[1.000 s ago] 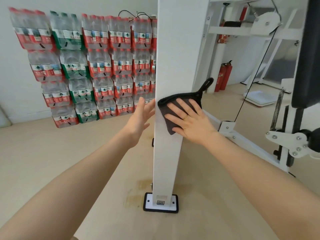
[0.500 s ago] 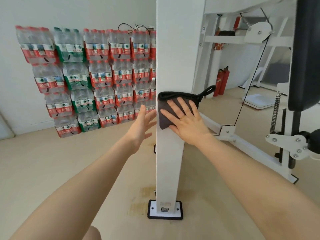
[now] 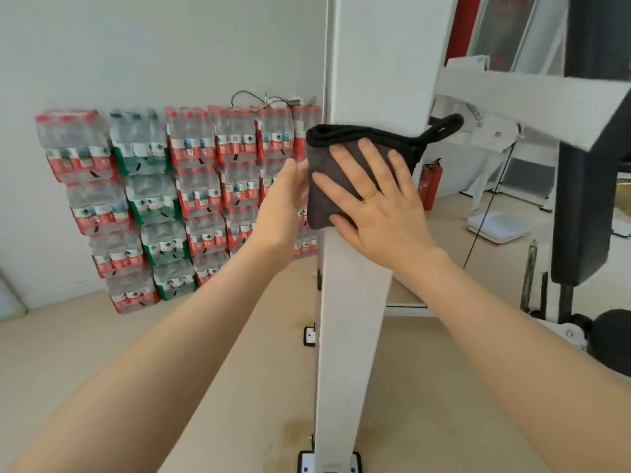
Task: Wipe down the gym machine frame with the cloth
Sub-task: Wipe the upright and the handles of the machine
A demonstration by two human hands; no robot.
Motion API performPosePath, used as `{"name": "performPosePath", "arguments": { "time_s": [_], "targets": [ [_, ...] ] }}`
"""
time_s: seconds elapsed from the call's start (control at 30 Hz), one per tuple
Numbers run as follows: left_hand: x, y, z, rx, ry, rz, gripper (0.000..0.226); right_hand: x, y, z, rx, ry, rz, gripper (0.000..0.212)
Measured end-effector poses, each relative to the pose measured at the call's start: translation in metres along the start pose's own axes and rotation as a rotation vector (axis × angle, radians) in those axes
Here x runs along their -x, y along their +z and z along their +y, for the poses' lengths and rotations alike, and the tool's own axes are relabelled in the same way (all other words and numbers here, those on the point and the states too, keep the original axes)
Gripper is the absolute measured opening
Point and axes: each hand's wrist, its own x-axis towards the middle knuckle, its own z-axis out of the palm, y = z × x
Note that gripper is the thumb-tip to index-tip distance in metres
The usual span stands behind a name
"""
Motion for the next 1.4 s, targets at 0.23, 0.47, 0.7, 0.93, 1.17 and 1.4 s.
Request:
{"name": "performPosePath", "arguments": {
  "time_s": [0.23,0.47,0.7,0.93,1.17,1.4],
  "targets": [
    [-0.057,0.009,0.119,-0.006,-0.182,-0.114,0.059,-0.105,-0.031,0.079,-0.030,-0.013,-0.007,0.051],
    [-0.066,0.012,0.183,-0.162,-0.543,-0.153,0.067,-0.075,-0.050,0.098,0.018,-0.194,-0.159,0.057],
    [-0.057,0.037,0.202,-0.214,-0.623,-0.116,0.070,-0.171,-0.089,0.154,-0.020,-0.120,-0.109,0.059],
    [-0.050,0.048,0.220,-0.168,-0.385,0.033,0.053,-0.159,-0.094,0.145,-0.049,-0.058,-0.253,0.066],
    [-0.074,0.037,0.228,-0.151,-0.304,0.008,0.058,-0.168,-0.098,0.136,-0.044,-0.097,-0.240,0.056],
    [-0.109,0.031,0.259,-0.148,-0.189,-0.032,0.056,-0.268,-0.108,0.169,-0.113,0.106,-0.108,0.051]
  ]
}}
